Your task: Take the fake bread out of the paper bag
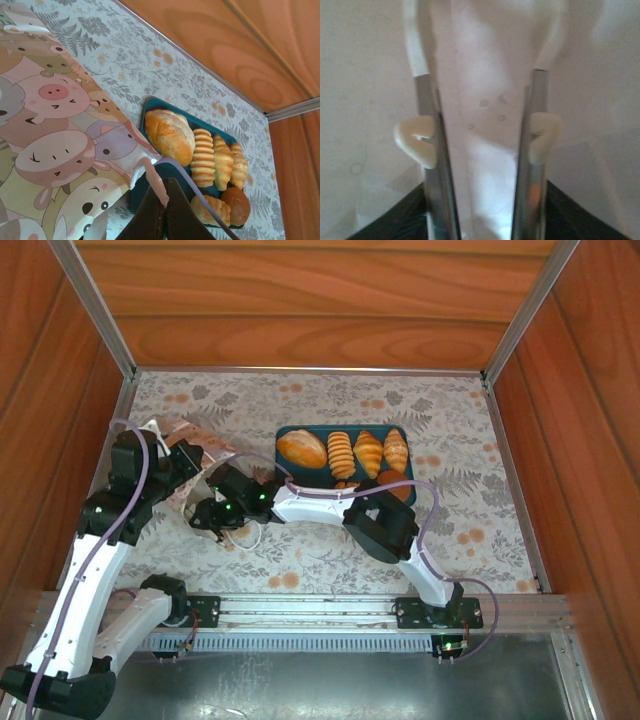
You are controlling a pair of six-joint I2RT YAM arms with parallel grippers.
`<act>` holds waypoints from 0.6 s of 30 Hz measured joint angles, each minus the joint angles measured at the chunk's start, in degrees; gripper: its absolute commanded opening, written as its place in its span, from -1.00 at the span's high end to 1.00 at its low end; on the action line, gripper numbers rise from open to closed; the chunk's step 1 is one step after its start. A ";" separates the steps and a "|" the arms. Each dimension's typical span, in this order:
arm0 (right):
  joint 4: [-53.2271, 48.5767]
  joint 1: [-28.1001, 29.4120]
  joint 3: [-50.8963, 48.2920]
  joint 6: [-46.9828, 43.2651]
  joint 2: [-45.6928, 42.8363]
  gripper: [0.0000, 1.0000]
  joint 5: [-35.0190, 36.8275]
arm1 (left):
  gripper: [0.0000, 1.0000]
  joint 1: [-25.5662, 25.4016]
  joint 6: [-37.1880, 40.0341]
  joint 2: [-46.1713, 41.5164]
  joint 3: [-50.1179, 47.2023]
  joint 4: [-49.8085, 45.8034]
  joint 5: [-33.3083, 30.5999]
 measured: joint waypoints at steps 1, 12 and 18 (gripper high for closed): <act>0.04 0.00 0.00 -0.11 0.04 0.12 0.00 | 1.00 0.00 0.02 -0.22 0.00 0.00 -0.02; -1.09 -0.35 -4.55 -2.54 -3.41 0.37 4.02 | 1.00 0.00 0.50 -1.36 0.00 -0.20 -3.37; -1.84 -0.37 -9.09 -4.22 -10.01 0.30 7.37 | 1.00 0.00 0.63 -1.11 0.00 -0.39 -4.31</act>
